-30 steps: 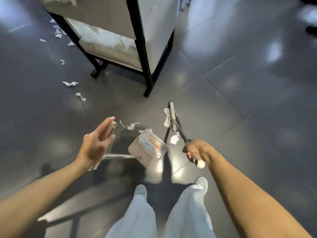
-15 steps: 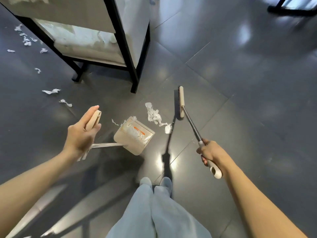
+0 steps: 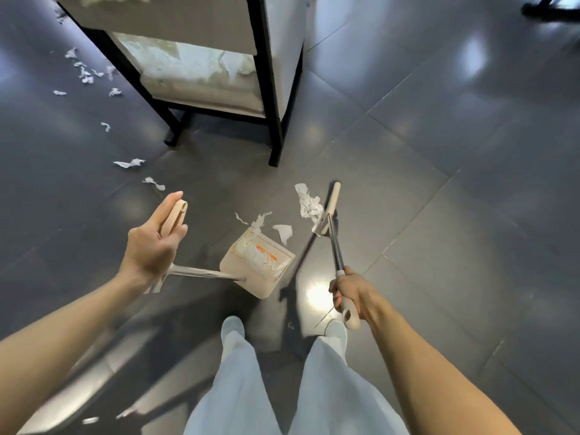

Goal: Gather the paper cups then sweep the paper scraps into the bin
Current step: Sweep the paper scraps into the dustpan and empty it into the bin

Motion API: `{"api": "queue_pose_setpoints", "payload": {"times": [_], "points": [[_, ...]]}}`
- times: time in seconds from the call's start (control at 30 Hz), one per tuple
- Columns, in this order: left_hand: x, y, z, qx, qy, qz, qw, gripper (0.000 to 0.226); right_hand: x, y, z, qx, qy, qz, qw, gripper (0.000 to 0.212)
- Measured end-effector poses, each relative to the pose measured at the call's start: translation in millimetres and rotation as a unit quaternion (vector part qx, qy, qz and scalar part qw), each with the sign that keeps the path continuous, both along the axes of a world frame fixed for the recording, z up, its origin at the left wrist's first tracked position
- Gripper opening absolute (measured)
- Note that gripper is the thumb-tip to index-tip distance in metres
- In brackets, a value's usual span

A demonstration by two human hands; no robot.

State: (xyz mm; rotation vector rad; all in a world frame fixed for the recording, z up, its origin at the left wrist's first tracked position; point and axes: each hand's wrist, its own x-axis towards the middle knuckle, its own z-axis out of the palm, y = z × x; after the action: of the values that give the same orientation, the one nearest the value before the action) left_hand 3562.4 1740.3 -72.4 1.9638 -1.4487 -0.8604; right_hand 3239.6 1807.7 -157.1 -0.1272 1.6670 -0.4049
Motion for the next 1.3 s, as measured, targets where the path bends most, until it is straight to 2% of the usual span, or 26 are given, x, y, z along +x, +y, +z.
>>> {"api": "queue_pose_setpoints", "payload": {"times": [0.07, 0.17, 0.3, 0.37, 0.5, 0.6, 0.73, 0.83, 0.9, 1.0, 1.13, 1.2, 1.3], "points": [[26, -3, -3, -0.009, 0.029, 0.006, 1.0, 0.058, 31, -14, -2, 0.0, 0.006, 0.011, 1.0, 0.073], [56, -9, -8, -0.009, 0.033, 0.005, 0.999, 0.058, 70, -28, 3, -0.011, 0.03, 0.087, 0.996, 0.073], [108, -27, -9, 0.007, 0.032, -0.008, 0.999, 0.058, 137, -32, 13, -0.036, 0.026, 0.116, 0.992, 0.061], [122, -39, -10, 0.015, 0.035, -0.019, 0.999, 0.057, 155, -36, 20, -0.039, 0.059, 0.132, 0.989, 0.056], [135, -53, -15, 0.016, 0.076, -0.019, 0.997, 0.056, 161, -44, 40, -0.05, 0.104, 0.118, 0.986, 0.053], [139, -58, -22, 0.016, 0.09, -0.022, 0.996, 0.057, 155, -50, 53, -0.076, 0.153, 0.138, 0.976, 0.041], [147, -82, -27, 0.028, 0.059, -0.014, 0.998, 0.057, 139, -70, 51, -0.078, 0.232, 0.204, 0.948, 0.021], [151, -102, -30, 0.032, 0.052, -0.021, 0.998, 0.058, 127, -97, 47, -0.058, 0.254, 0.24, 0.935, 0.013], [150, -118, -31, 0.037, 0.037, -0.033, 0.998, 0.059, 118, -115, 43, -0.053, 0.265, 0.265, 0.926, 0.015], [148, -143, -33, 0.035, 0.005, -0.044, 0.998, 0.062, 105, -137, 31, -0.036, 0.268, 0.283, 0.92, 0.016], [139, -166, -42, 0.015, 0.023, -0.059, 0.998, 0.062, 110, -149, 14, -0.037, 0.241, 0.318, 0.916, 0.022], [131, -174, -44, 0.002, 0.05, -0.068, 0.996, 0.061, 126, -145, 13, -0.046, 0.203, 0.329, 0.921, 0.035], [126, -186, -41, 0.002, 0.066, -0.064, 0.996, 0.059, 153, -128, 24, -0.037, 0.119, 0.354, 0.927, 0.039]]}}
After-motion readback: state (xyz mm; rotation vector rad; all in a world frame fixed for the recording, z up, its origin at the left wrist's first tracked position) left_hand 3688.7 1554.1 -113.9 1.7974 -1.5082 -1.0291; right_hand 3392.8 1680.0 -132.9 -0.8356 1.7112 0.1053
